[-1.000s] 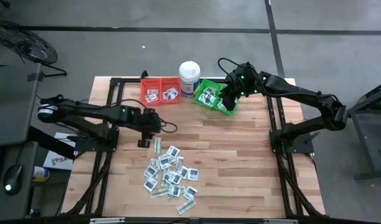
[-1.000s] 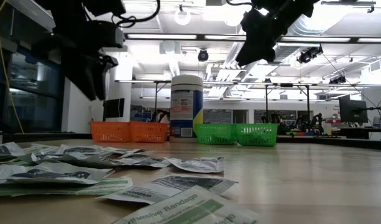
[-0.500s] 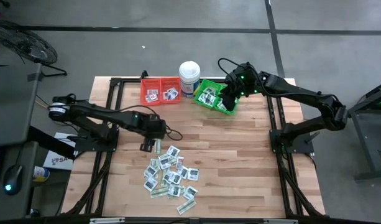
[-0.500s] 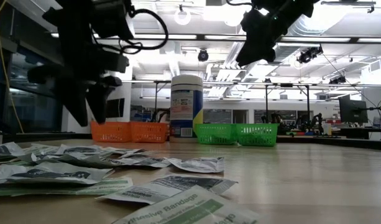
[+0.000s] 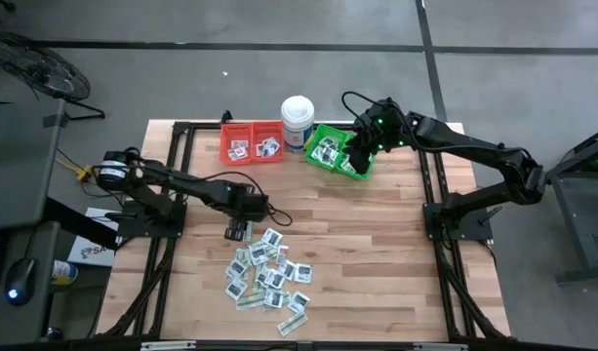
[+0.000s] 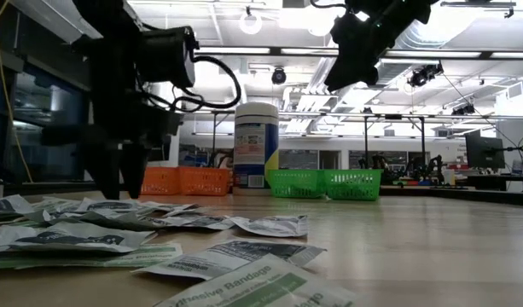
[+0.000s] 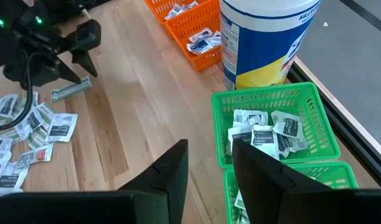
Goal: Pick & Place First Aid Supplies
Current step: Put the green bandage pack into the right green bin
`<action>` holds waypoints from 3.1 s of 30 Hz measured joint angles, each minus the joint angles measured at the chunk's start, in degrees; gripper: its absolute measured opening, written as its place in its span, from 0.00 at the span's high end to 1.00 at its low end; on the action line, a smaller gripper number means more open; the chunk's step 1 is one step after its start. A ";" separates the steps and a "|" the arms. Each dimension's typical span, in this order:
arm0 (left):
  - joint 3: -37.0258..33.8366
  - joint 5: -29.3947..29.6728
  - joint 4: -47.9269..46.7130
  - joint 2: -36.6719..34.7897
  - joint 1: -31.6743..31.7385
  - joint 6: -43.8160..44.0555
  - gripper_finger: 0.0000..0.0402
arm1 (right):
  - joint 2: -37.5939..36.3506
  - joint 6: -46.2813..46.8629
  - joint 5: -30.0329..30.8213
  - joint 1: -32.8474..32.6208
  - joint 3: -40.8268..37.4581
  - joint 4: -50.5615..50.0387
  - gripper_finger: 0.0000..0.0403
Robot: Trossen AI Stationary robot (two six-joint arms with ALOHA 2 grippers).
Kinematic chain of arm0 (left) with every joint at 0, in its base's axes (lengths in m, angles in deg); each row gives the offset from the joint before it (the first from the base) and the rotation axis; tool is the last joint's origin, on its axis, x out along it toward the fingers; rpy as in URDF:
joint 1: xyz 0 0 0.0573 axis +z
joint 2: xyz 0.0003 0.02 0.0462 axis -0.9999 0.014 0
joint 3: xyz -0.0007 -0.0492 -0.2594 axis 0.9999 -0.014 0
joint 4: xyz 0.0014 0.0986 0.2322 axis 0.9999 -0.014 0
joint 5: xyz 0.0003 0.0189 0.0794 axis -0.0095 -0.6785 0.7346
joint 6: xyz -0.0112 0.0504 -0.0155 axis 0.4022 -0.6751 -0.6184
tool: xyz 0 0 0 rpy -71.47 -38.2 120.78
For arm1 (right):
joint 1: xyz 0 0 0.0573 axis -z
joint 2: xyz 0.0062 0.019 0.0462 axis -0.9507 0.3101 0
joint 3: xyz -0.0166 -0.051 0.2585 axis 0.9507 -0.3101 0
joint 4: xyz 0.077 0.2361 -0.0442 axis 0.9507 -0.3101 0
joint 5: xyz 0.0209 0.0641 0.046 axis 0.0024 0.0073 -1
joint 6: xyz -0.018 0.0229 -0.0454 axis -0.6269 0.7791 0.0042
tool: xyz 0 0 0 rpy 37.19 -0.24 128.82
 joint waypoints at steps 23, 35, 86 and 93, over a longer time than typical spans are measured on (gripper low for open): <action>0.64 -6.67 5.41 7.83 0.03 0.74 0.72 | 0.01 -0.02 -0.43 0.00 0.00 -0.39 0.71; 0.64 -6.10 5.68 7.89 0.00 2.83 0.93 | 0.01 -0.02 -0.42 0.00 0.00 -0.72 0.71; 33.78 38.13 13.58 -10.84 0.11 -9.45 1.00 | 0.07 -1.87 -9.32 -10.49 0.00 30.29 0.56; 33.78 38.15 18.05 -10.84 0.11 -11.86 1.00 | 0.65 -2.14 -5.46 -10.92 0.00 34.40 0.40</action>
